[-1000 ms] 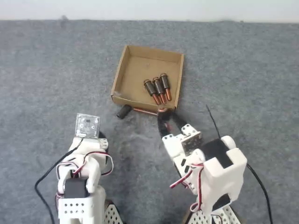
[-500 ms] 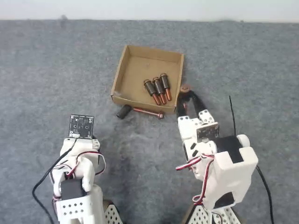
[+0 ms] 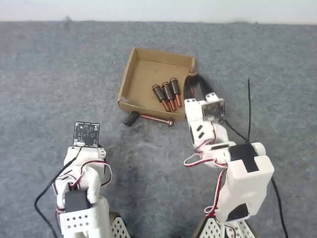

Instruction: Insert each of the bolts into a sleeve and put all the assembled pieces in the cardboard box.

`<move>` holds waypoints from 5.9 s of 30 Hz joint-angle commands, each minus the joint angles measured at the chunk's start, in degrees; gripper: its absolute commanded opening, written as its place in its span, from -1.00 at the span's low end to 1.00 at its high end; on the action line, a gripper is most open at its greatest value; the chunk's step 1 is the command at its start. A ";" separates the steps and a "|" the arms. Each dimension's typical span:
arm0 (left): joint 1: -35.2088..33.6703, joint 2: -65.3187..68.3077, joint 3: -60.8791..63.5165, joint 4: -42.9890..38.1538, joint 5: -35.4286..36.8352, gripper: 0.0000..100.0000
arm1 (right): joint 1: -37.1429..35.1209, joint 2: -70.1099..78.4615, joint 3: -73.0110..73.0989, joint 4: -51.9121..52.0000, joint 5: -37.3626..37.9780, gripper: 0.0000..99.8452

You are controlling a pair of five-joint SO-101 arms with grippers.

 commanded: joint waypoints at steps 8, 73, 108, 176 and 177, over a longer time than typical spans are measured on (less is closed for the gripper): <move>1.58 -1.05 -1.01 0.35 -0.53 -0.98 | 0.40 -1.27 -20.40 27.47 -0.70 -0.99; 1.32 -1.05 -1.01 0.35 -0.53 -0.98 | -20.26 -27.82 -28.31 109.49 -26.90 -0.99; 1.41 -1.05 -1.01 0.18 -0.53 -0.98 | -25.54 -4.70 -53.63 119.16 -48.53 -0.98; -0.53 -1.05 -1.01 0.09 -0.53 -0.98 | -29.49 18.42 -89.76 156.35 -38.07 -0.99; -0.53 -1.05 -1.01 0.09 -0.53 -0.98 | -29.41 17.19 -89.76 158.73 -36.84 -0.99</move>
